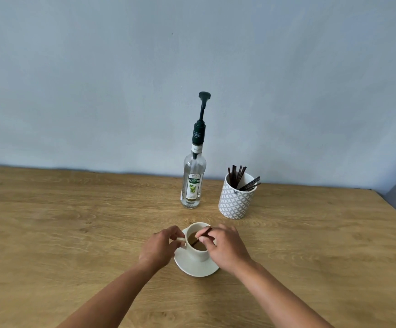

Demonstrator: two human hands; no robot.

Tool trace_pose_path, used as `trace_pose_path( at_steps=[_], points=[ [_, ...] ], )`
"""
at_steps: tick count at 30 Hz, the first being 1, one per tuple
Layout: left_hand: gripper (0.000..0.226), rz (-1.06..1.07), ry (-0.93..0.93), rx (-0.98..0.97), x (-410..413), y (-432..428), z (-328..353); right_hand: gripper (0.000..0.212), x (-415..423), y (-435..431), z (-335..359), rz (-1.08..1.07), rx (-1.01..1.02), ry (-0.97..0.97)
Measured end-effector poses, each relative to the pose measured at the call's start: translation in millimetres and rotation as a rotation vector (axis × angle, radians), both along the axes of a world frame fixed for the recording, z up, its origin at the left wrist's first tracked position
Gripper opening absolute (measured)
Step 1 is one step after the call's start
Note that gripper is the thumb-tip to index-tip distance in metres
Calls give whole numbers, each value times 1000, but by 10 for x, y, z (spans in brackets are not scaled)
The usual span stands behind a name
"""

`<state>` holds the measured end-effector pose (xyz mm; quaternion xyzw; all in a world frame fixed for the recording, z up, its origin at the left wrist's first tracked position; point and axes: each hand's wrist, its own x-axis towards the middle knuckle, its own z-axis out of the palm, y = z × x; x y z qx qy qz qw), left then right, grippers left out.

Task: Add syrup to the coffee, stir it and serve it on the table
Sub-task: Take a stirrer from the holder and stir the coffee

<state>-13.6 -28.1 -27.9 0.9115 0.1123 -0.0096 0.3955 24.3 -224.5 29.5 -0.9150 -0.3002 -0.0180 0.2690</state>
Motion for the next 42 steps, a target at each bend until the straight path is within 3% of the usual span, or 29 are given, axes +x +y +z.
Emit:
trace_pose_path(
  at_steps=[9,19,27,31,37,42],
  points=[
    [5,-3,-8,17,-7,5,-1,15,27,-84,37,-23,-186,-169],
    [5,-16,-4,9,3,9,4,13,27,-15,18,-72,78,63],
    [7,-3,12,5,-5,7,28,16,77,-109,6,-92,-126,-121],
    [7,-3,12,11,-7,2,32,15,68,-114,21,-86,-87,-50],
    [6,-7,11,22,-11,-1,45,17,7,-65,-11,-115,129,164],
    [7,-4,8,17,-5,-2,33,18,27,-76,-30,-114,38,44]
  ],
)
